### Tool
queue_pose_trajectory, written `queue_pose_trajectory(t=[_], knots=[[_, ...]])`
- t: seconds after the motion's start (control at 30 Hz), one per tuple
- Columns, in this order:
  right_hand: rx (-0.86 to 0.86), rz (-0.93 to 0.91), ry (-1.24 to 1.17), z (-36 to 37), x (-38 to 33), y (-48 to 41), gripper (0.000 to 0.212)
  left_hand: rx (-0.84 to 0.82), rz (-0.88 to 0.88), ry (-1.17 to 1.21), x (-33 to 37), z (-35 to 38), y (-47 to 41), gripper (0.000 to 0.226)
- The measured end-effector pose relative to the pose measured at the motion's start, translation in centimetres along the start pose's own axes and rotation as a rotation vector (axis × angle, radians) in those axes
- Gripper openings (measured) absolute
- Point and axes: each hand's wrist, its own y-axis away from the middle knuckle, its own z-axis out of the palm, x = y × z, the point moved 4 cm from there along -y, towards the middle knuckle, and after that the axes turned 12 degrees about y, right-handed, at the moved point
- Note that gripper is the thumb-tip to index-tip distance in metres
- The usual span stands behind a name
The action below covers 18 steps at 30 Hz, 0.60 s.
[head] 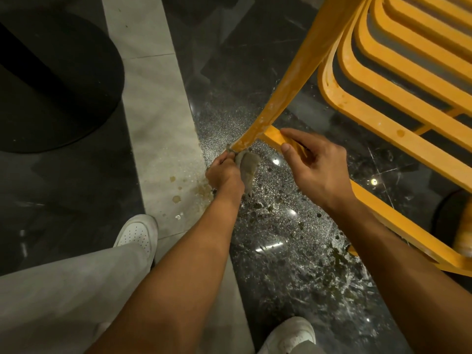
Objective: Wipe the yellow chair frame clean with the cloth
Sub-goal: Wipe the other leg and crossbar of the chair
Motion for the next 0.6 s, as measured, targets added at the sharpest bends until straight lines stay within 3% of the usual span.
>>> queue_pose_trajectory(t=[0.17, 0.47, 0.6], knots=[[-0.002, 0.003, 0.002, 0.1, 0.1, -0.1, 0.037, -0.108, 0.165, 0.031, -0.3, 0.0, 1.8, 0.019], [0.013, -0.001, 0.0, 0.2, 0.2, -0.2, 0.038, -0.135, 0.266, 0.04, -0.9, 0.2, 2.7, 0.009], [0.021, -0.008, 0.004, 0.2, 0.2, -0.2, 0.037, -0.082, 0.146, 0.103, -0.7, 0.3, 2.0, 0.009]])
